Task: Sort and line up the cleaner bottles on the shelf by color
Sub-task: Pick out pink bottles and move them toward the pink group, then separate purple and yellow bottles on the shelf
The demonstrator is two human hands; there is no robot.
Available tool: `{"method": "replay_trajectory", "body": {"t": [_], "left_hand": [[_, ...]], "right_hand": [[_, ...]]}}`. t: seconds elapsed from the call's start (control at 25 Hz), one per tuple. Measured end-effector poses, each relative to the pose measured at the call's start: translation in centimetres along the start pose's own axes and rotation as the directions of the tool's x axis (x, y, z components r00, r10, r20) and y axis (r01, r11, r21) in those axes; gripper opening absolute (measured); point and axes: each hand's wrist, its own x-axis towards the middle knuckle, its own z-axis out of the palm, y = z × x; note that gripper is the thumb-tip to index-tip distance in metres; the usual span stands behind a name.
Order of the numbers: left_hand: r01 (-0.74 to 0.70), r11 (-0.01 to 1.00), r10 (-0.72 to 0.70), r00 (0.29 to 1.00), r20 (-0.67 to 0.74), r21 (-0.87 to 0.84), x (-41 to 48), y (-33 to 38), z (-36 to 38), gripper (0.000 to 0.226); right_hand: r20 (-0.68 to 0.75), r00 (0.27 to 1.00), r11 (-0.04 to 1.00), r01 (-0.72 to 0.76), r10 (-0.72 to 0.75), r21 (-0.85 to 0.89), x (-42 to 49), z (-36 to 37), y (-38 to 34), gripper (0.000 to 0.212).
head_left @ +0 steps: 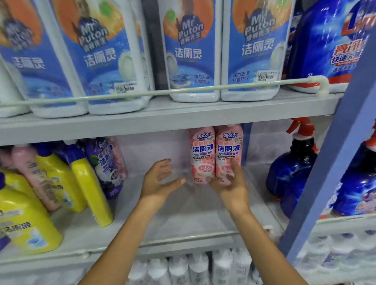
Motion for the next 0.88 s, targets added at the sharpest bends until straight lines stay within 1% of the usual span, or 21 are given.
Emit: {"method": "replay_trajectory", "body": {"t": [0.04,0.08,0.12,0.2,0.28,0.36,0.44,0.52,0.68,0.76,0.8,0.88], "left_hand": [[-0.016,1.0,0.015,1.0,-0.013,-0.009,-1.1,0.5,-1.8,0.078],[-0.038,0.999,0.037,0.999,-0.027,-0.006,-2.2,1.1,-3.9,0.074],[-0.059,0.998,0.059,0.997,-0.044,-0.003,-3.4,1.6,-5.9,0.073],[-0.086,0.996,0.086,0.991,-0.099,0.008,-5.7,2.5,-10.6,0.078],[-0.1,0.995,0.096,0.984,-0.15,-0.016,-8.2,3.7,-15.3,0.085],[-0.123,0.992,0.111,0.969,-0.222,-0.04,-10.7,4.4,-19.9,0.083],[-0.156,0.988,0.143,0.944,-0.296,-0.021,-13.0,4.9,-24.4,0.08],[-0.165,0.986,0.145,0.927,-0.345,-0.029,-14.5,5.1,-28.3,0.08],[-0.167,0.986,0.157,0.855,-0.494,0.023,-16.3,5.1,-37.0,0.079],[-0.149,0.987,0.16,0.819,-0.55,0.066,-16.1,4.8,-40.4,0.077],[-0.13,0.987,0.158,0.815,-0.557,0.091,-15.7,4.6,-41.7,0.075],[-0.075,0.987,0.139,0.83,-0.54,0.14,-14.2,4.1,-42.9,0.071]], "right_hand": [[0.049,0.999,0.994,-0.011,0.006,0.11,-1.0,1.5,-0.5,0.082],[0.084,0.996,0.986,-0.029,0.015,0.165,-2.1,3.3,-1.5,0.092],[0.131,0.991,0.98,-0.046,0.021,0.194,-3.0,5.1,-2.7,0.095],[0.248,0.968,0.973,-0.031,-0.027,0.23,-5.0,8.6,-5.1,0.093],[0.371,0.925,0.971,-0.011,-0.081,0.24,-7.0,12.1,-7.6,0.092],[0.449,0.884,0.969,0.015,-0.128,0.246,-9.1,15.9,-9.7,0.093],[0.501,0.849,0.962,0.031,-0.168,0.27,-11.0,20.0,-11.6,0.087],[0.53,0.823,0.958,0.058,-0.205,0.281,-12.6,23.5,-13.1,0.084],[0.566,0.775,0.95,0.142,-0.282,0.279,-15.7,30.7,-15.8,0.082],[0.53,0.786,0.948,0.238,-0.316,0.212,-16.3,33.2,-16.4,0.082],[0.501,0.802,0.945,0.276,-0.327,0.174,-16.4,34.1,-16.6,0.082],[0.441,0.839,0.945,0.318,-0.32,0.08,-16.1,35.2,-16.6,0.085]]}}
